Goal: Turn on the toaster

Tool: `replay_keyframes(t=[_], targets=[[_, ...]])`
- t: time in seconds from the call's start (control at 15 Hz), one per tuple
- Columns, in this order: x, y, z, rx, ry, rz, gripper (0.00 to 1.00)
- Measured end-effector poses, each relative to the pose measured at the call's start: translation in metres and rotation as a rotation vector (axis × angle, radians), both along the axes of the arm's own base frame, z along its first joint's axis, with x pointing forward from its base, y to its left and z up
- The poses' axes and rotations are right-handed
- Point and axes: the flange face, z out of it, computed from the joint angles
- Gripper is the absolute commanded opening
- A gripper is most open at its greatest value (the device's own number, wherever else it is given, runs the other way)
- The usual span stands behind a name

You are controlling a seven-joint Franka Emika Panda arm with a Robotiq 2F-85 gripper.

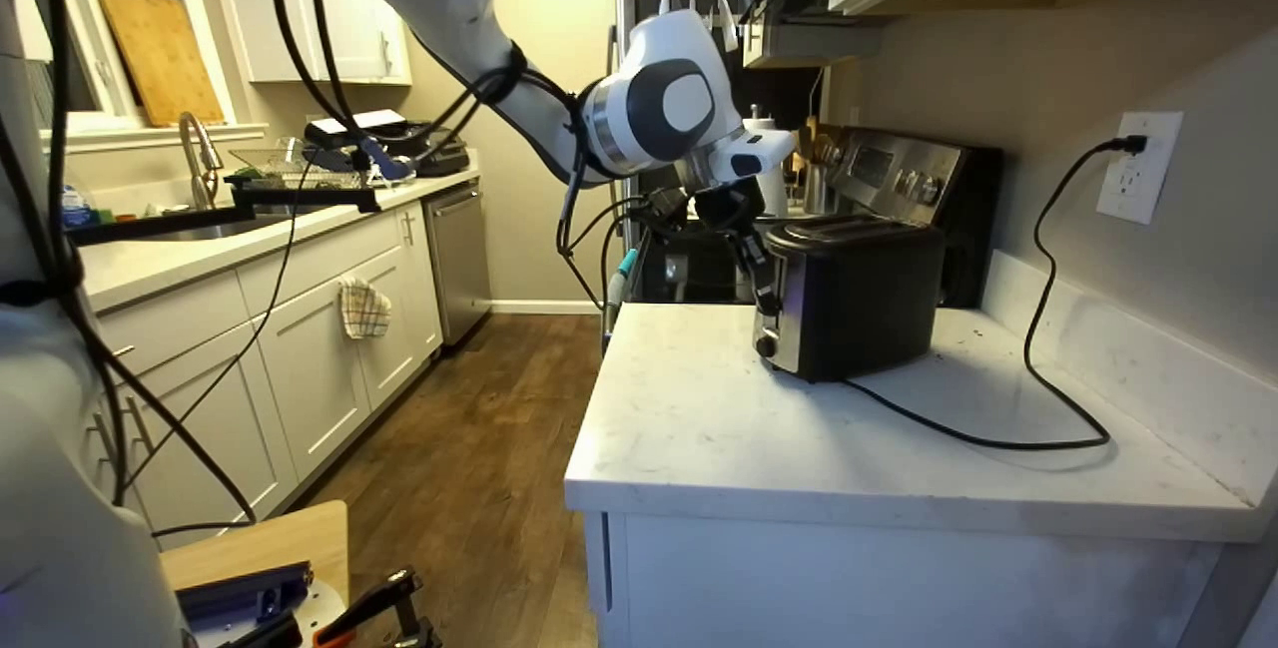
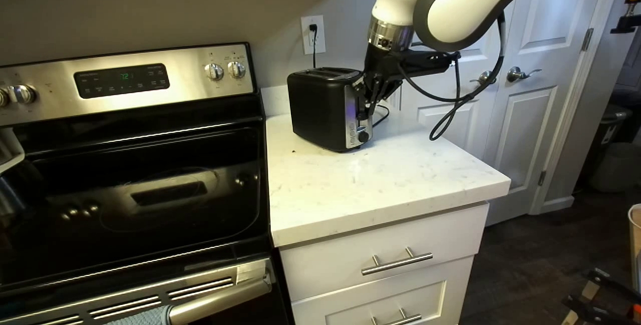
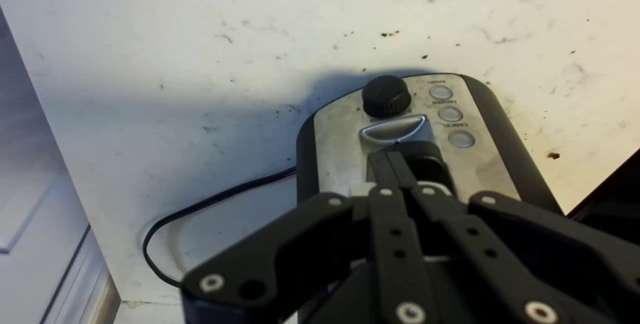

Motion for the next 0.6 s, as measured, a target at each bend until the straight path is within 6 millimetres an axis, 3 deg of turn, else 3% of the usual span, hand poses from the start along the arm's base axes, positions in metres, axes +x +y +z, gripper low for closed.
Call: replay_keyframes(t=[0.4,0.6], targets=[[0.017,0.006,-0.020,0.035,0.026,-0.015,0.00],[0.019,0.007,-0.020,0.037,0.034,-0.019,0.00]])
